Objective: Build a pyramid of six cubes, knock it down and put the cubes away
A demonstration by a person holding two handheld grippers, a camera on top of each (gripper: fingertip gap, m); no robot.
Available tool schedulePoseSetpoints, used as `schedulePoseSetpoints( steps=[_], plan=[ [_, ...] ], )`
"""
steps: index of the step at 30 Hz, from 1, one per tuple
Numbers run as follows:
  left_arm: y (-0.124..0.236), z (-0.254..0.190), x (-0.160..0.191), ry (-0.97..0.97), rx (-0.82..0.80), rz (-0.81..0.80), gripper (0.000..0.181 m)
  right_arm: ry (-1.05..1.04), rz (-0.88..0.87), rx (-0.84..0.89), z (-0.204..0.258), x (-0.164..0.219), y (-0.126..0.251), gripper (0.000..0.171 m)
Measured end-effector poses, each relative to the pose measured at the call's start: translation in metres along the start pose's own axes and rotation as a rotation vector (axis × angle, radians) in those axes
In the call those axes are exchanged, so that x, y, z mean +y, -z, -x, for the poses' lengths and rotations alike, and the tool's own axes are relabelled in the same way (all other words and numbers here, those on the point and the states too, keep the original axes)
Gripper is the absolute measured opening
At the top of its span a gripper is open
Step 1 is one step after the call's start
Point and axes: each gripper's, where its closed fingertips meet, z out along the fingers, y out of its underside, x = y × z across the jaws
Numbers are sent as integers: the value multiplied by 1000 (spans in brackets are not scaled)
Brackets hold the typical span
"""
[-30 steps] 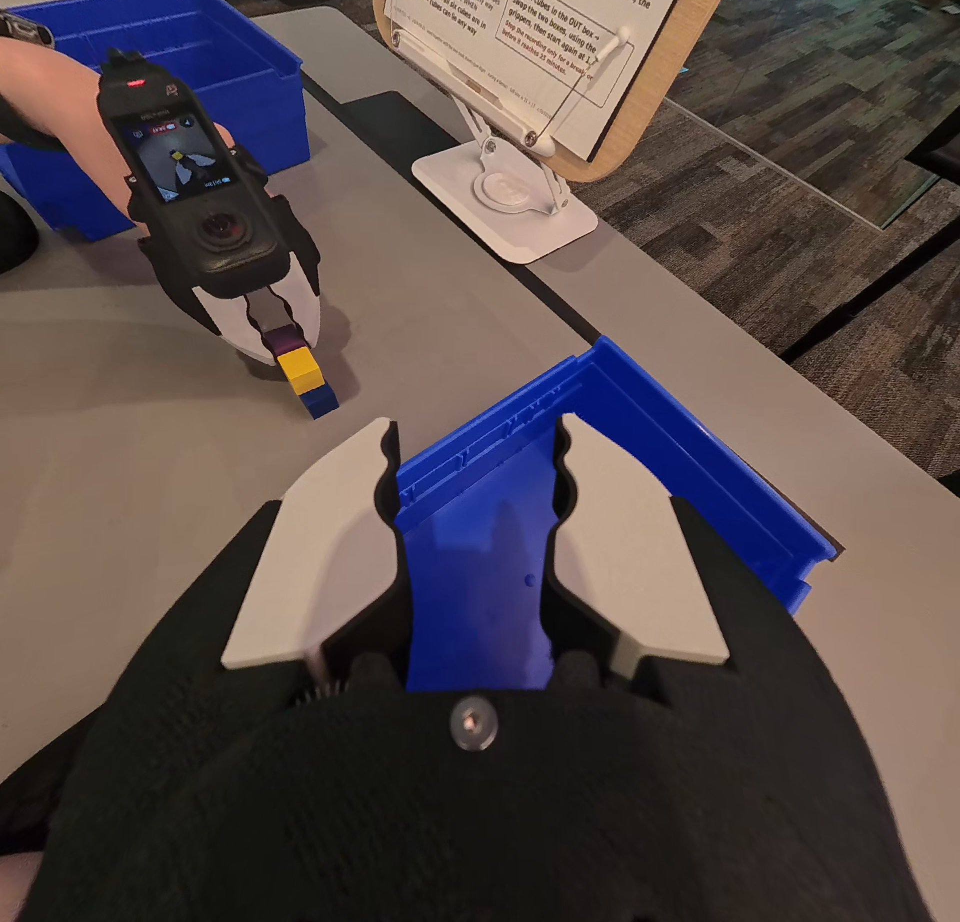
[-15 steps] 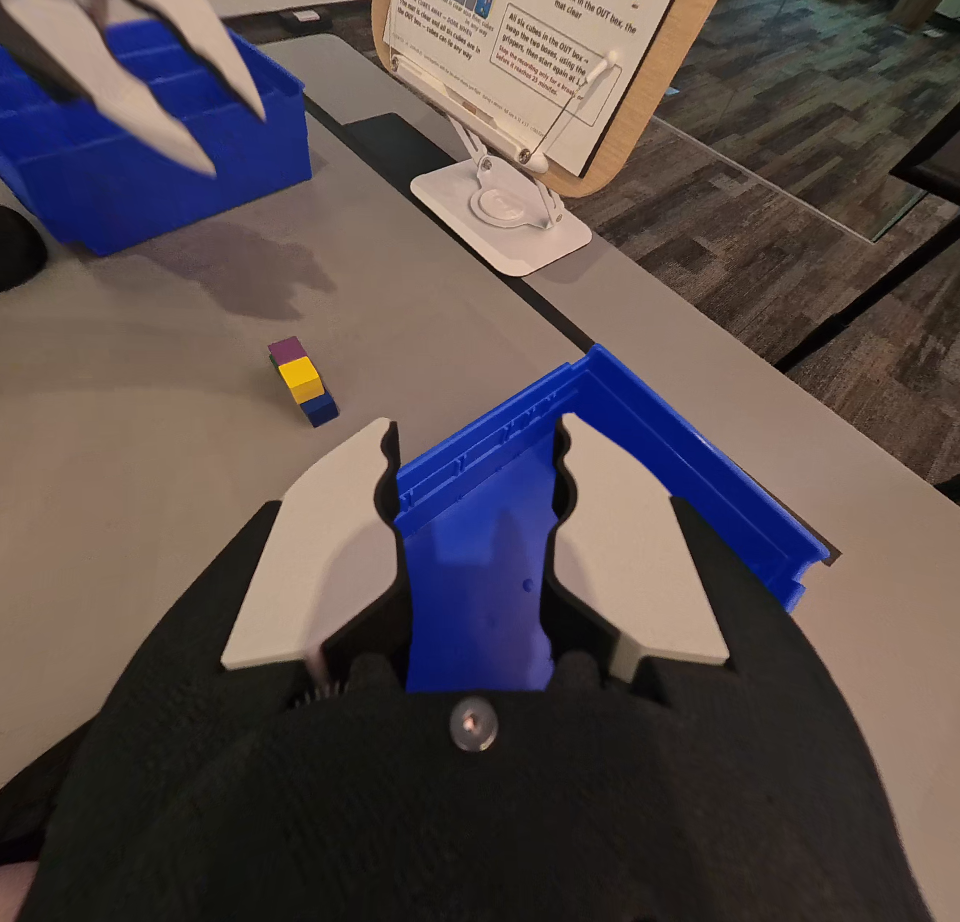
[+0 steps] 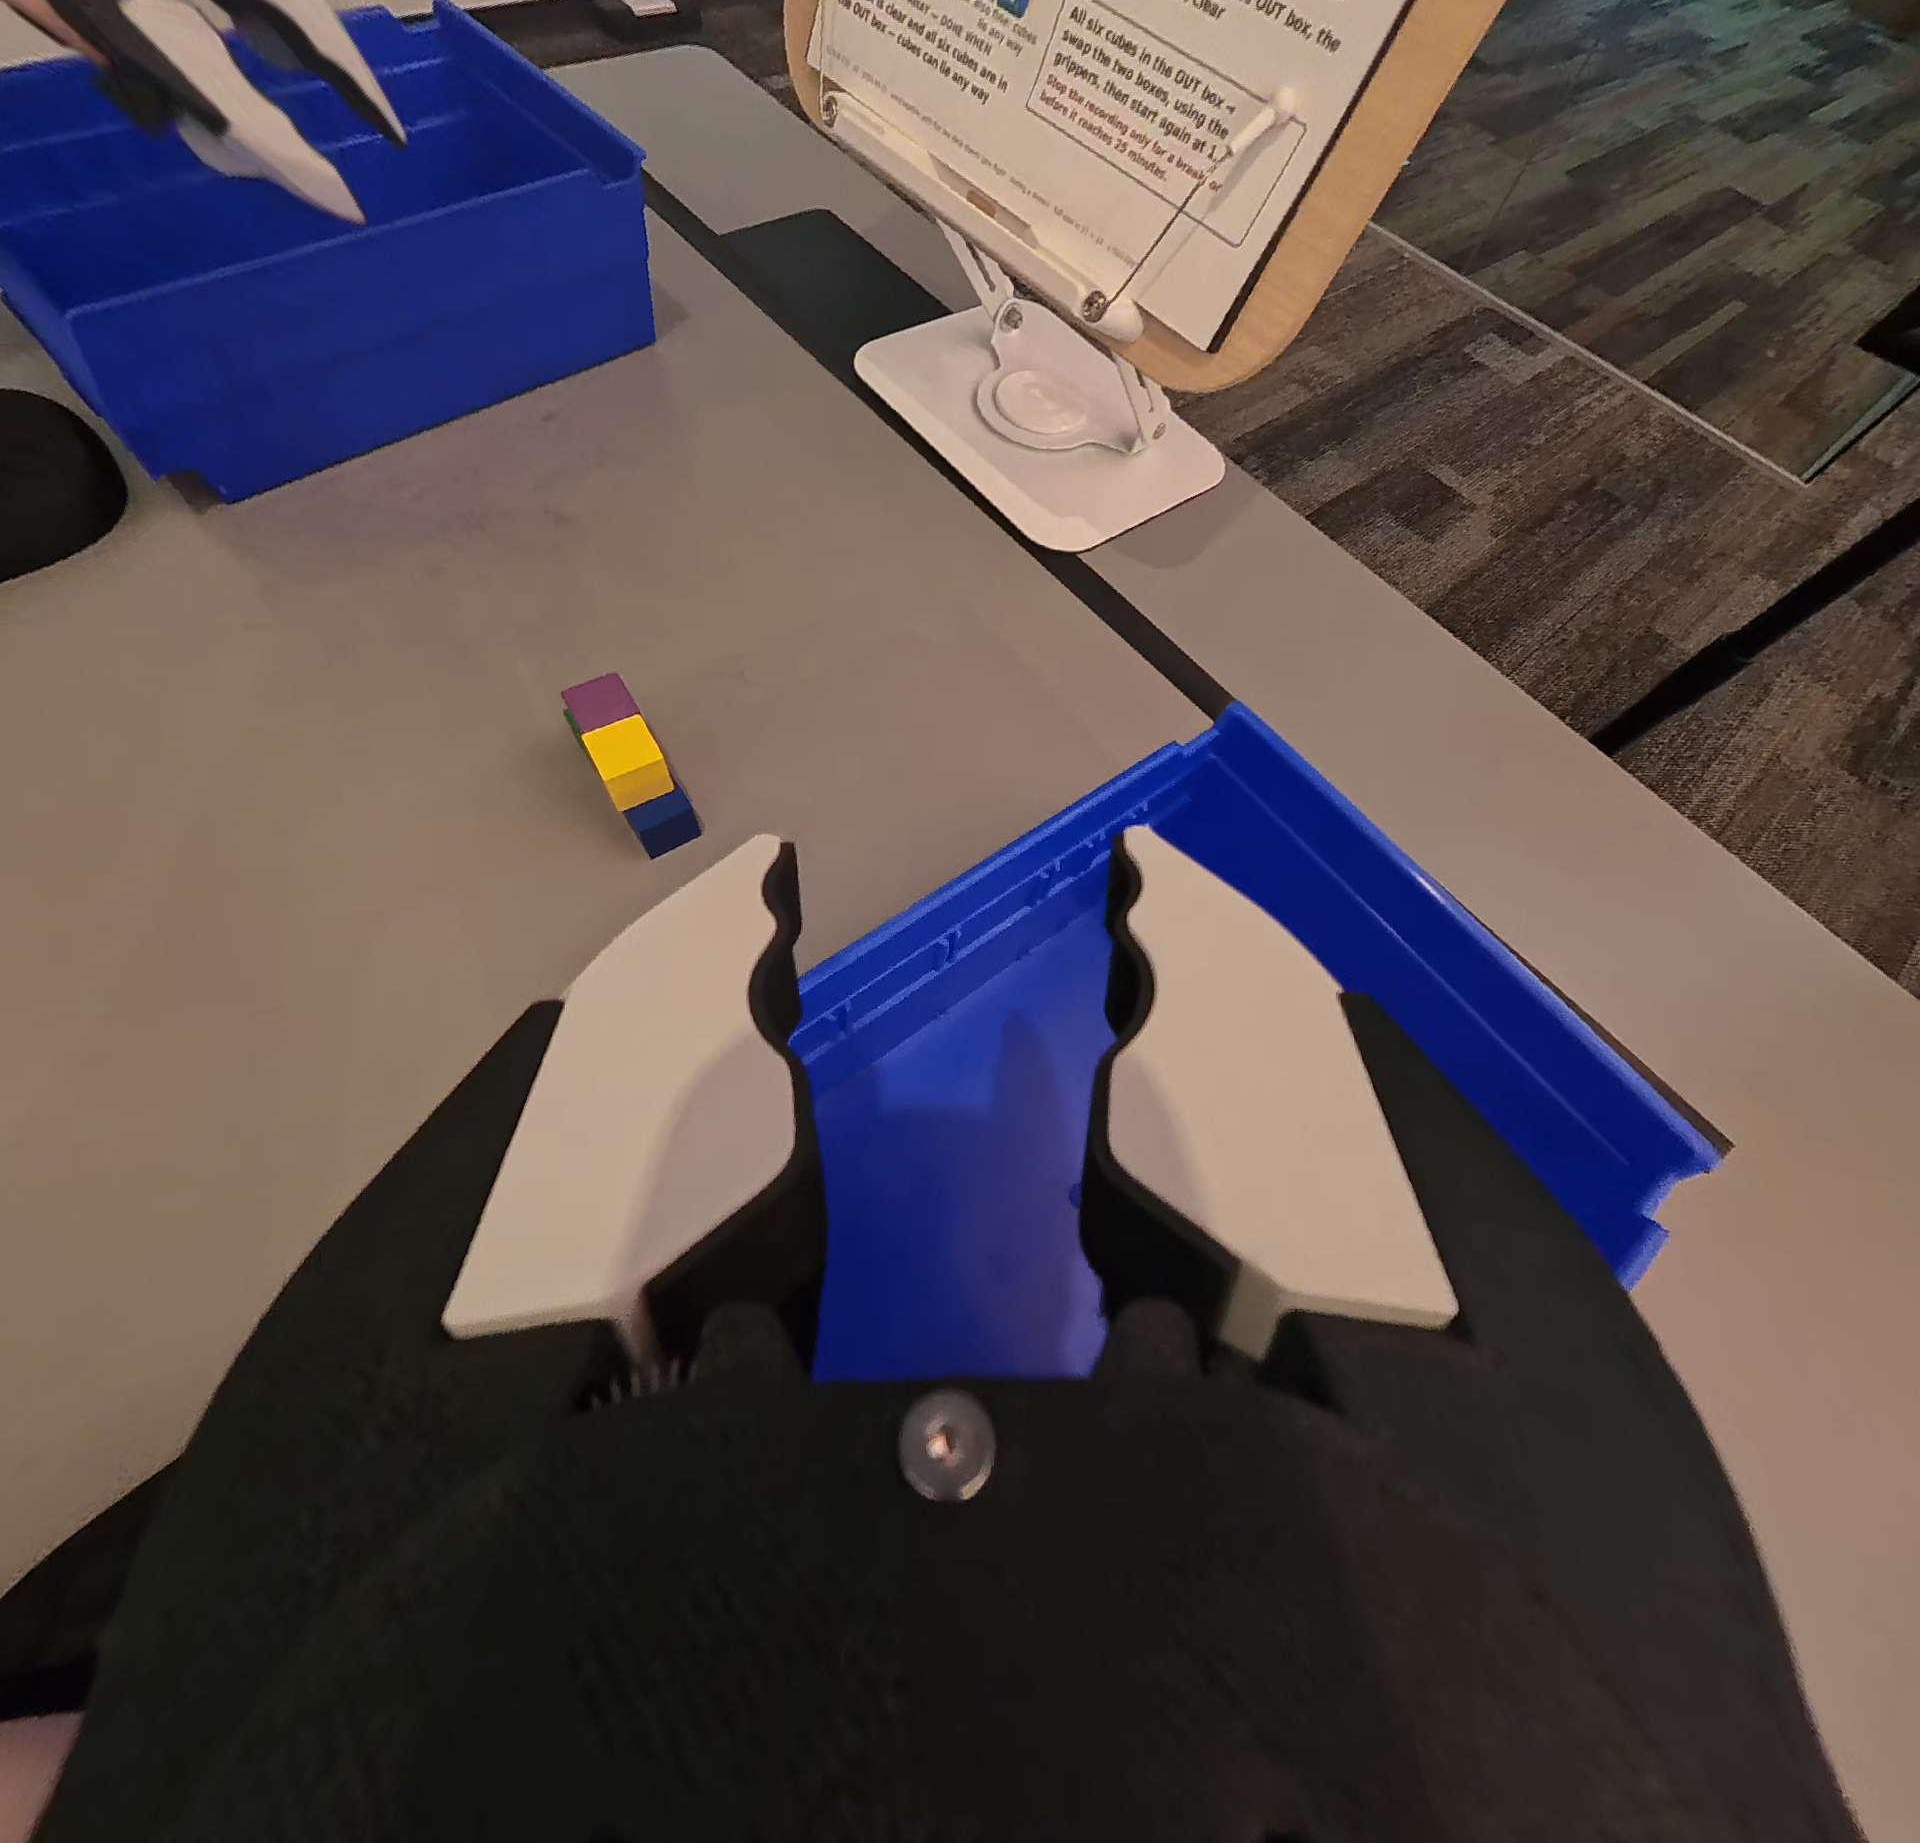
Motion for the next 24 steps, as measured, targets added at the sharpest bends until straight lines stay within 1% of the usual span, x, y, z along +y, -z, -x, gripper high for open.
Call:
schedulePoseSetpoints(
  steps=[2, 4, 8, 12, 14, 18, 21, 24],
  plan=[
    [-23, -9, 12, -46, 49, 49, 46, 3, 16, 1, 1, 2, -2, 58],
    [-40, -9, 16, -57, 59, 75, 47, 7, 27, 0, 2, 3, -4, 58],
    [-60, -8, 16, 0, 129, 85, 46, 6, 36, -4, 2, 4, -6, 58],
    [-69, -9, 23, 34, 191, 131, 34, 5, 59, -6, 1, 10, -6, 58],
    [-71, -9, 23, 29, 191, 142, 28, 1, 53, -4, -1, 10, -5, 58],
    [-71, -10, 27, 24, 195, 191, 28, -12, 43, -6, -4, 12, -2, 57],
    [-70, -6, 32, -18, 144, 244, 28, -16, 37, -6, -5, 13, 0, 57],
    [-68, -8, 36, -29, 132, 285, 28, -25, 14, -11, -6, 12, 4, 56]
  ],
)
